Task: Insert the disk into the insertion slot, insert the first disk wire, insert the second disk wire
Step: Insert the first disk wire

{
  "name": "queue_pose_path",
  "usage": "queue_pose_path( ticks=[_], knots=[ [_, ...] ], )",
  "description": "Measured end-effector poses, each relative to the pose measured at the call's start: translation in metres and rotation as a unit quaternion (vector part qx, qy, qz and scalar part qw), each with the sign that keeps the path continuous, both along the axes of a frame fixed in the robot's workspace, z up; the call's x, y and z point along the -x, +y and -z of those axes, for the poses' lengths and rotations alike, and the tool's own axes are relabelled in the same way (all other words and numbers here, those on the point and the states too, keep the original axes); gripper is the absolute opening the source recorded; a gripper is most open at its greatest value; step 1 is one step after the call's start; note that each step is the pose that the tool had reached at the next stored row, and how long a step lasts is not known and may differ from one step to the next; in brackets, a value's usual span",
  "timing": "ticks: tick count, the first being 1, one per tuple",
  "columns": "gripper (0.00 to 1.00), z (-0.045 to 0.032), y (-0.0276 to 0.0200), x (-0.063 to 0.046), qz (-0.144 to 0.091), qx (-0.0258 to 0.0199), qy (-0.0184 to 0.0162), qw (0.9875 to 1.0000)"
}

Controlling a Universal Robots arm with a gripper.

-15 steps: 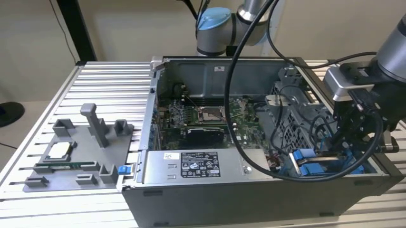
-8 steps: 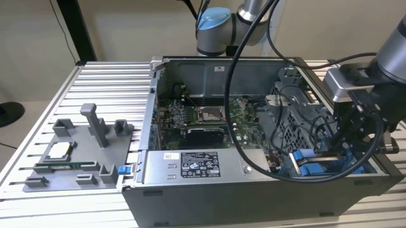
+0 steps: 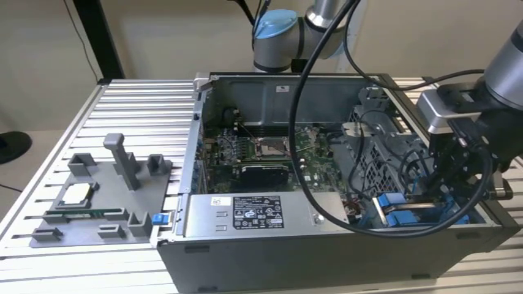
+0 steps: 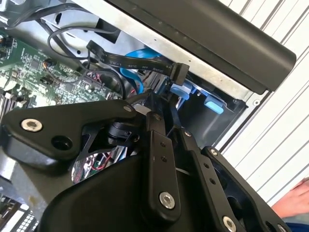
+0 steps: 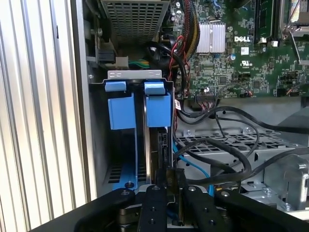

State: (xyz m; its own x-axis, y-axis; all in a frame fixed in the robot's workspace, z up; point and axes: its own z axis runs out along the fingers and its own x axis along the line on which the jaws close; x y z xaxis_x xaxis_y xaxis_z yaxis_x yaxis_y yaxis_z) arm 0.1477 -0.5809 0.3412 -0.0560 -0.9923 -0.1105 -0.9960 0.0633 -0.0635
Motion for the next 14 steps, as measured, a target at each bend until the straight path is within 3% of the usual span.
queue_pose_path(
  ticks=[14],
  knots=[
    [0.0,0.0065,-0.0005,0.0,0.0,0.0003,0.0,1.0]
  ],
)
